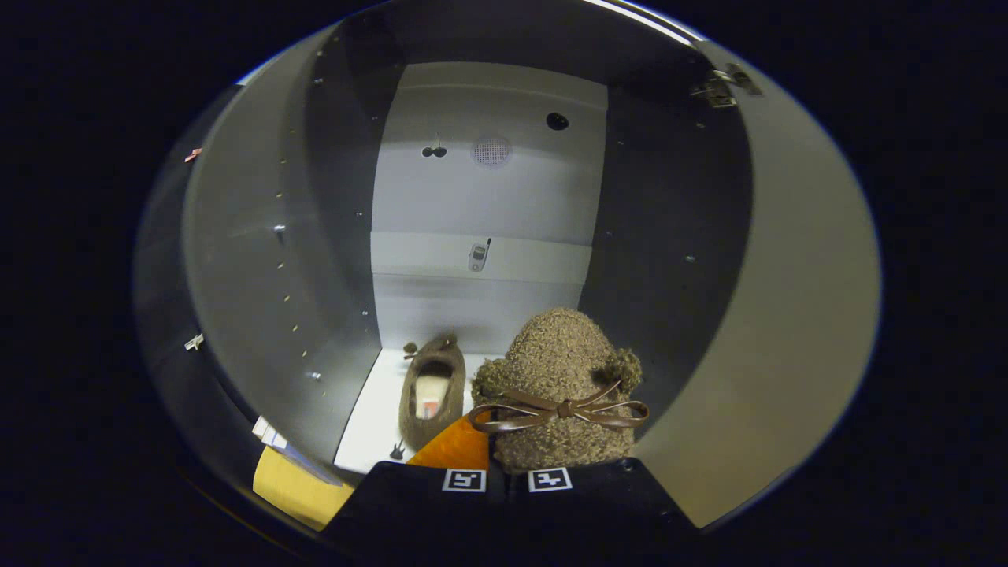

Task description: Open the shoe cabinet door, grab the shoes and put them into the shoe cabinet, then close the shoe cabinet door.

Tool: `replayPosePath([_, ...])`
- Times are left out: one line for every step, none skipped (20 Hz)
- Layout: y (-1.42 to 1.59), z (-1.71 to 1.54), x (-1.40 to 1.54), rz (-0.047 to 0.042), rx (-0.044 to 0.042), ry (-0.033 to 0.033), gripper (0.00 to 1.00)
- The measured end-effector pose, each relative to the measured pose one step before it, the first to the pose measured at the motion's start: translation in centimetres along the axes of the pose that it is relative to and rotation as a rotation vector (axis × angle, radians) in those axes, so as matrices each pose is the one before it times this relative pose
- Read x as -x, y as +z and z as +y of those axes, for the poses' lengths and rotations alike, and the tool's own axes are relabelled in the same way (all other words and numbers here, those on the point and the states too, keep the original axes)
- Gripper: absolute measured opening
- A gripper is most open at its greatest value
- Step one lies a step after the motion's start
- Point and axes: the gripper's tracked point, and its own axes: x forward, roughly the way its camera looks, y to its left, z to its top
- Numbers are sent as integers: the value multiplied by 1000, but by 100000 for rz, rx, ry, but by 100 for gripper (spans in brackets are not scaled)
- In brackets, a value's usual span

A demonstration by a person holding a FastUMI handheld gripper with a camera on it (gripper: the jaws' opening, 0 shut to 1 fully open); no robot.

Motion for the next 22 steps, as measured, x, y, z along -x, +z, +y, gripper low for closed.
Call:
replayPosePath([212, -48, -1504, 790, 156, 543, 5])
replayPosePath([87, 3, -1583, 1537, -160, 424, 5])
replayPosePath([-90, -156, -1590, 1836, -139, -75, 5])
replayPosePath([-148, -151, -1587, 1655, -221, -174, 5])
replayPosePath([-34, -22, -1610, 1733, -426, 292, 5])
replayPosePath([45, -116, -1211, 1090, -1423, 611, 5])
replayPosePath([-28, 39, -1376, 935, -1662, 265, 5])
replayPosePath([51, -134, -1341, 792, -1729, -213, 5])
replayPosePath([-187, -226, -1395, 833, -1177, -466, 4])
replayPosePath([-236, 0, -1275, 836, -935, -41, 4])
replayPosePath([-456, 74, -1308, 1969, -735, 671, 5])
replayPosePath([-740, 103, -1140, 2892, -519, 268, 4])
replayPosePath([-875, -273, -1203, 3153, -47, -793, 4])
replayPosePath([-1073, -328, -970, 3676, 731, -1345, 4])
replayPosePath([-1079, -179, -940, 4006, 731, -587, 5])
replayPosePath([-1001, -56, -727, 3577, 560, 67, 4])
replayPosePath([-607, -176, -637, 2046, 474, -377, 4])
replayPosePath([-281, -84, -442, 792, 195, -580, 4])
replayPosePath([133, -96, -323, 174, -705, -433, 4])
replayPosePath([63, -158, -65, -178, -1241, -444, 5])
replayPosePath([53, -256, 16, 438, -1380, -841, 4])
replayPosePath([-135, -155, -232, 1099, -1939, 278, 7])
